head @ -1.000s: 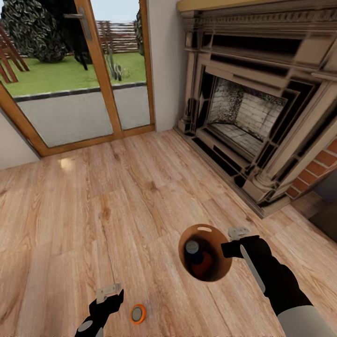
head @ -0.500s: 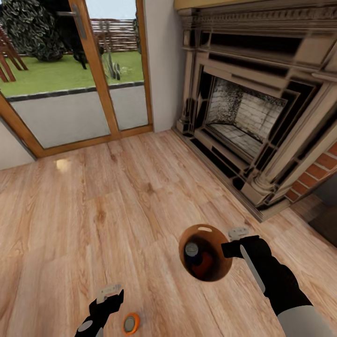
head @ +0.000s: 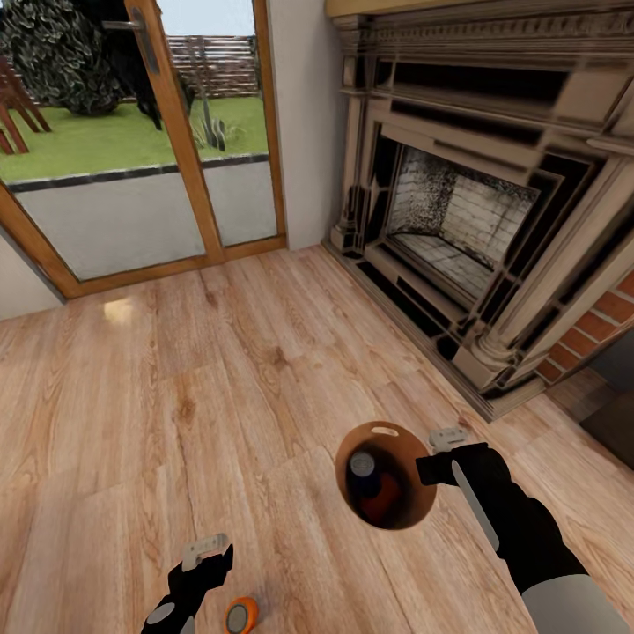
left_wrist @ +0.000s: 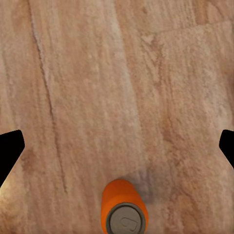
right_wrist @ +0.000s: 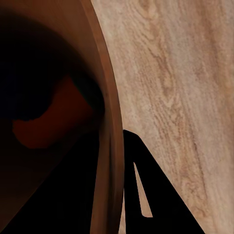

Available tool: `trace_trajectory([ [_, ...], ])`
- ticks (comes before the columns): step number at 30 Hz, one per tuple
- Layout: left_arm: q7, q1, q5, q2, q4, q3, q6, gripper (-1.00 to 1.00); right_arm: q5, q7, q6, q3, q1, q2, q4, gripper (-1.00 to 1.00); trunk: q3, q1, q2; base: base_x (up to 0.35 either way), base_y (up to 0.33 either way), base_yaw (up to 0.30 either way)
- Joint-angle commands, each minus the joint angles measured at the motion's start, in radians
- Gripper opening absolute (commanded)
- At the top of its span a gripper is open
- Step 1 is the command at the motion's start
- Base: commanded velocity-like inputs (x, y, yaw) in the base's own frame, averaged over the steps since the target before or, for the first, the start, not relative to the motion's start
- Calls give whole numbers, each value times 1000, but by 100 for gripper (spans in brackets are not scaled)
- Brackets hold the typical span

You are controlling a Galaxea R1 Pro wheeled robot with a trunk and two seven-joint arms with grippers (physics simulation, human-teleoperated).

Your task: Put the three can of soda from the living room inside the tash can in the kitchen.

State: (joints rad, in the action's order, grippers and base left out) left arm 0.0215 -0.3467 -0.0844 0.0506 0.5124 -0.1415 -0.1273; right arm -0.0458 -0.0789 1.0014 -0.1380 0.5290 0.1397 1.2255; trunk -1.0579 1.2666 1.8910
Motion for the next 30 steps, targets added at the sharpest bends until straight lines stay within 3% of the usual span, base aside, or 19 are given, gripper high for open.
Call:
trace_trajectory([
  [1, 0, 0, 0, 0, 0, 0, 0, 100, -17, -5, 0, 0, 0, 0, 0, -100, 0, 0, 0, 1, -1, 0],
  [16, 0, 0, 0, 0, 0, 0, 0, 100, -17, -5, 0, 0, 1, 0, 0, -100, -22, 0, 0, 0, 0, 0],
  [30, 0, 0, 0, 0, -1, 0, 0, 100, -17, -5, 0, 0, 0, 0, 0, -100, -89, 54, 98, 0, 0, 0],
])
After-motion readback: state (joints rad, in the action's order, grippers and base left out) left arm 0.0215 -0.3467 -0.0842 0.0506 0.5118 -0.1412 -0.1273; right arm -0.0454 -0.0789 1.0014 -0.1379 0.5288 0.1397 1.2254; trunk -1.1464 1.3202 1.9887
